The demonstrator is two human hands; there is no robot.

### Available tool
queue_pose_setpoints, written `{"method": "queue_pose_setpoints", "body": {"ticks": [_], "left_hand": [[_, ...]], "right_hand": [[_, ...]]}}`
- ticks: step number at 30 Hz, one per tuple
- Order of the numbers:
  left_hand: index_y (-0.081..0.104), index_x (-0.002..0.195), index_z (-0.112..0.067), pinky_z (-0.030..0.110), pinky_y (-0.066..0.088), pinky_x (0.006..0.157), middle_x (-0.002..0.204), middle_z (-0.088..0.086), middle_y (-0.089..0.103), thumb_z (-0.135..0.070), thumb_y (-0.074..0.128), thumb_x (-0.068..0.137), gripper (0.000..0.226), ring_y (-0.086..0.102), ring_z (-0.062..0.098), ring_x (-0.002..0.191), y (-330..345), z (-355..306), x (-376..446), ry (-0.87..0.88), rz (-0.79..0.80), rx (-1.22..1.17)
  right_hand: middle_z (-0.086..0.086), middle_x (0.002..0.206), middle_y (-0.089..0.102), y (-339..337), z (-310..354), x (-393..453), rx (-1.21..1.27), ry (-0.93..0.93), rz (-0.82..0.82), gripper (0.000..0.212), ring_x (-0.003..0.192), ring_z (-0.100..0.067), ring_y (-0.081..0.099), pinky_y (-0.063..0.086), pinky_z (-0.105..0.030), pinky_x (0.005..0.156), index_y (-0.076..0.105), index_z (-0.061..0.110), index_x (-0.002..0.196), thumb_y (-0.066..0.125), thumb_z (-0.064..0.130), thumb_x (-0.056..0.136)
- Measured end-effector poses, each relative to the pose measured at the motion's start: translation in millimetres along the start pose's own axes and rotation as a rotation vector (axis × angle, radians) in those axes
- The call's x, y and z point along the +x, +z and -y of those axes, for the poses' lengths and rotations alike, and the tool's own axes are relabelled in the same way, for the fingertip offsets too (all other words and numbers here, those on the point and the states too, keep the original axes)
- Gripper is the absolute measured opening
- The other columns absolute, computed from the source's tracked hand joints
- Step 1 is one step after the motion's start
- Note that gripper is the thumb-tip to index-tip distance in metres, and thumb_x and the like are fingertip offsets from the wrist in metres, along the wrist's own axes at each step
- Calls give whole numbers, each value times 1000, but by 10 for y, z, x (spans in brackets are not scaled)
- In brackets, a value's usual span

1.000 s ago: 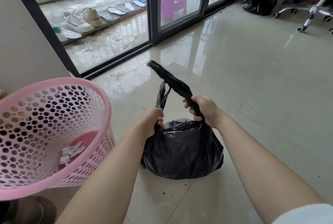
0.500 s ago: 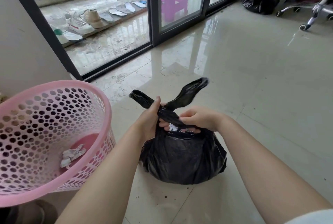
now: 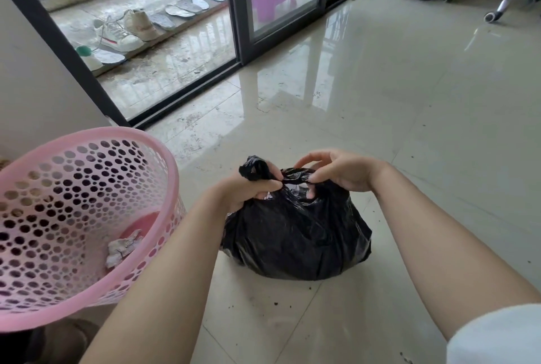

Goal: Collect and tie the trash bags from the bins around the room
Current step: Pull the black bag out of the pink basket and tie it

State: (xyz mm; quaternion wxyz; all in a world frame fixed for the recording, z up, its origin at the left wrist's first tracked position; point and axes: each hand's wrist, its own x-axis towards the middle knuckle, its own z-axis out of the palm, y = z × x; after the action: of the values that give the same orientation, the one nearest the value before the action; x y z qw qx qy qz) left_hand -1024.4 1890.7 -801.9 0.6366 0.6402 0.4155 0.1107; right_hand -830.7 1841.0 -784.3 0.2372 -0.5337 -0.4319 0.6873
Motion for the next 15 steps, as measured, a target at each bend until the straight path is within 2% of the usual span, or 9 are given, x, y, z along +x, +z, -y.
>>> {"method": "queue_pose_setpoints", "body": {"ticks": [3,4,7,9,11,13,15], "left_hand": [[49,67,-10,7,35,34,38,-5,53,13,49,88,31,52,-3,32,26,-30,27,30,-105,-103],[48,66,-10,8,38,35,45,2,55,14,48,87,32,56,-1,34,42,-50,37,33,-140,-153],[48,63,-8,9,48,43,61,10,51,21,48,84,35,62,3,42,76,-91,78,115,-299,-271],[50,59,-11,14,48,52,63,6,51,22,54,78,38,58,11,54,84,-84,94,173,-467,-218],[52,56,-15,23,41,62,63,2,51,20,58,77,41,49,16,63,93,-69,111,210,-586,-225],[53,53,-16,24,39,62,61,0,54,21,53,78,45,49,15,65,93,-57,133,226,-612,-380],[53,46,-17,22,42,55,55,-4,59,23,45,79,52,54,14,58,74,-62,143,229,-521,-629]], "right_hand": [[-11,75,60,10,45,-27,-63,42,13,34,52,-11,66,58,-29,61,52,18,98,47,-13,85],[-11,78,59,20,65,-31,-65,45,19,34,52,-11,66,58,-28,60,52,18,99,44,-13,87],[-6,84,58,22,103,-16,-47,63,-12,28,66,-14,63,56,-22,62,54,21,96,47,-5,88],[-3,85,56,10,115,-5,-60,44,-50,24,72,-13,56,51,-18,64,55,23,94,53,0,86],[-2,86,59,5,118,0,-53,34,-60,21,73,-12,58,52,-16,66,54,21,95,48,1,90],[-4,89,60,10,119,18,-50,32,-76,18,74,-14,58,50,-21,70,54,20,98,45,6,94],[-4,86,58,22,117,52,-43,30,-144,14,71,-15,56,46,-24,69,52,17,105,44,12,95]]}}
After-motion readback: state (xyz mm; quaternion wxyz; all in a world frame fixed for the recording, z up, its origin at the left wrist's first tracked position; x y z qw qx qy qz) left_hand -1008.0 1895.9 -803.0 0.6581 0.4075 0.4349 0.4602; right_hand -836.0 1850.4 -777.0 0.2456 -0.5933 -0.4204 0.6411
